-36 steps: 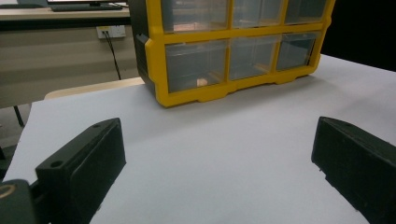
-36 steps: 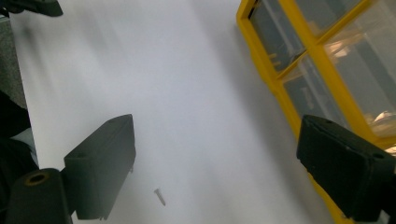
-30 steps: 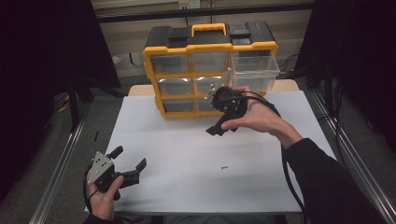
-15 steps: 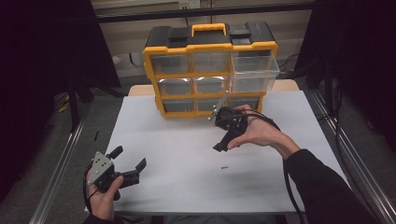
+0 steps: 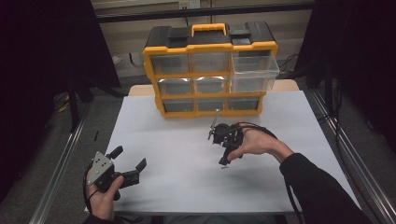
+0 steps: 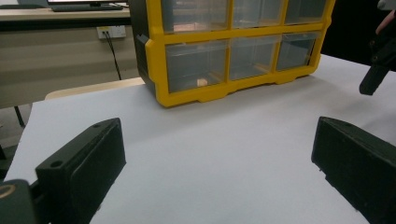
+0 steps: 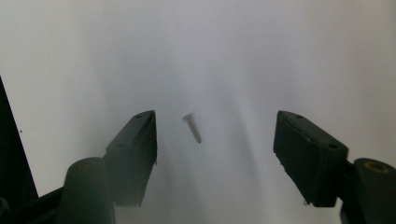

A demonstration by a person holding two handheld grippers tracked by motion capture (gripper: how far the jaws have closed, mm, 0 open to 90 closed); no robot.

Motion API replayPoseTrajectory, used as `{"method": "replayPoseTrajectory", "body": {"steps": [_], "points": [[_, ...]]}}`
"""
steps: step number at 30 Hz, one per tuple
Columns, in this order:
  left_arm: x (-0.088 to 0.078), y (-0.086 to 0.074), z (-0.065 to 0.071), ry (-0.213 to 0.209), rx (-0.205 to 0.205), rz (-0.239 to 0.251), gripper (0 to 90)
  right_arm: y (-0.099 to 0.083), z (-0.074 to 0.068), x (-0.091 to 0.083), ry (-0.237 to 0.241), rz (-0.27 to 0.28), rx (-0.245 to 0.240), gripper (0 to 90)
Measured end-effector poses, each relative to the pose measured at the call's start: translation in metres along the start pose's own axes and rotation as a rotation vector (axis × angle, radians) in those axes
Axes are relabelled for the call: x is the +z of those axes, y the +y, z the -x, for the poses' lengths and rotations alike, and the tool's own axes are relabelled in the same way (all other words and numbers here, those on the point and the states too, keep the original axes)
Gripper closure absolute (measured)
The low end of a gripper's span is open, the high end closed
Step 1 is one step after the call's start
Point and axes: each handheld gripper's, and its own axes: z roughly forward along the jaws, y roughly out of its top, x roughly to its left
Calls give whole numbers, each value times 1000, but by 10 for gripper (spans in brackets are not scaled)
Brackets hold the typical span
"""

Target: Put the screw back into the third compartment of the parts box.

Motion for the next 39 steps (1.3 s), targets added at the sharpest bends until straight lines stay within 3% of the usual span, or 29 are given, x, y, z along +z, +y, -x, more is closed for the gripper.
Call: {"method": "replayPoseTrajectory", "body": {"steps": [8,9,11,21,25,35,39], "points": [[0,0,0,-2,-3,2,27,1,-1,17,38,-55,-38,433],[0,0,0,-2,-5,1,27,1,-3,18,45,-80,-9,449],[0,0,0,-2,-6,2,27,1,-1,23,52,-78,-37,479],[1,0,0,0,-4,2,27,-1,1,36,84,-137,-40,593],[1,0,0,-2,-5,1,27,-3,3,40,96,-135,-37,625],[1,0,1,-6,-10,2,27,-2,-1,46,85,-152,-62,716],[1,0,1,-2,-2,0,27,-3,1,47,67,-154,-56,815]]}}
